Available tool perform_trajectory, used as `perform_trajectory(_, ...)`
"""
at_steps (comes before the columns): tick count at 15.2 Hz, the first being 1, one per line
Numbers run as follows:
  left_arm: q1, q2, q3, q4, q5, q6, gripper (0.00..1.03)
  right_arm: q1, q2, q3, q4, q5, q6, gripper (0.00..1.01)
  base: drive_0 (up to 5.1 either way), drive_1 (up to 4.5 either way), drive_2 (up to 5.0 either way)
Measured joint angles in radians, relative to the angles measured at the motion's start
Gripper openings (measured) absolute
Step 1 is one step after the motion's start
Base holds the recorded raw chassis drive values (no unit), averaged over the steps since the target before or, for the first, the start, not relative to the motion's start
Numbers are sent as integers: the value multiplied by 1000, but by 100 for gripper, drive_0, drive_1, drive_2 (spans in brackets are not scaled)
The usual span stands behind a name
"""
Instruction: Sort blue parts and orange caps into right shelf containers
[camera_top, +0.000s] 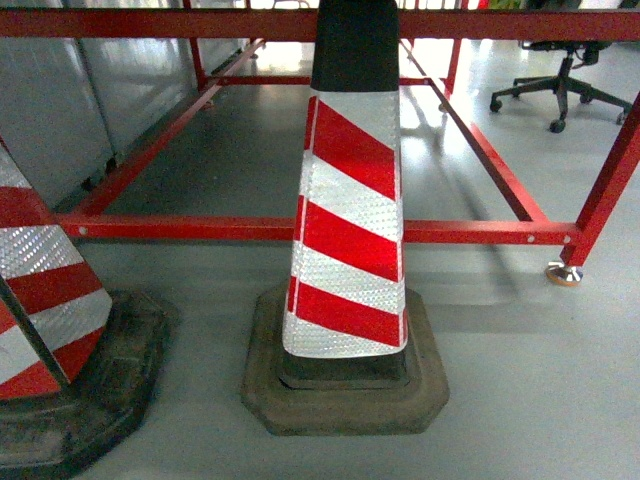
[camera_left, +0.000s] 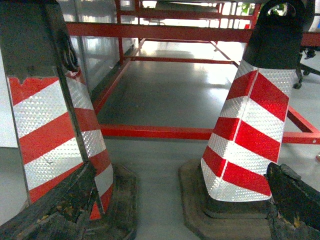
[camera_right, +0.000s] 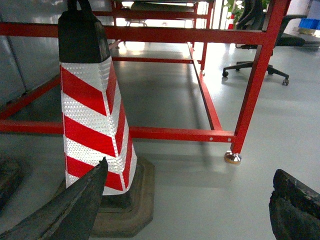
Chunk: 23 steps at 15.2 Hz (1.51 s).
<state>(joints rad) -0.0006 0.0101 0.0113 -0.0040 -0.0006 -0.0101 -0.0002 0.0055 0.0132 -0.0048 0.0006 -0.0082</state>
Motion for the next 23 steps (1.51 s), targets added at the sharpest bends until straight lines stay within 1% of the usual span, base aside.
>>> perform_trajectory(20,0,0,0,-1,0,0,98,0,0,0,0,-3,0,98,0,0,0)
perform_trajectory(23,0,0,0,0,0,2,98,0,0,0,0,-2,5,98,0,0,0)
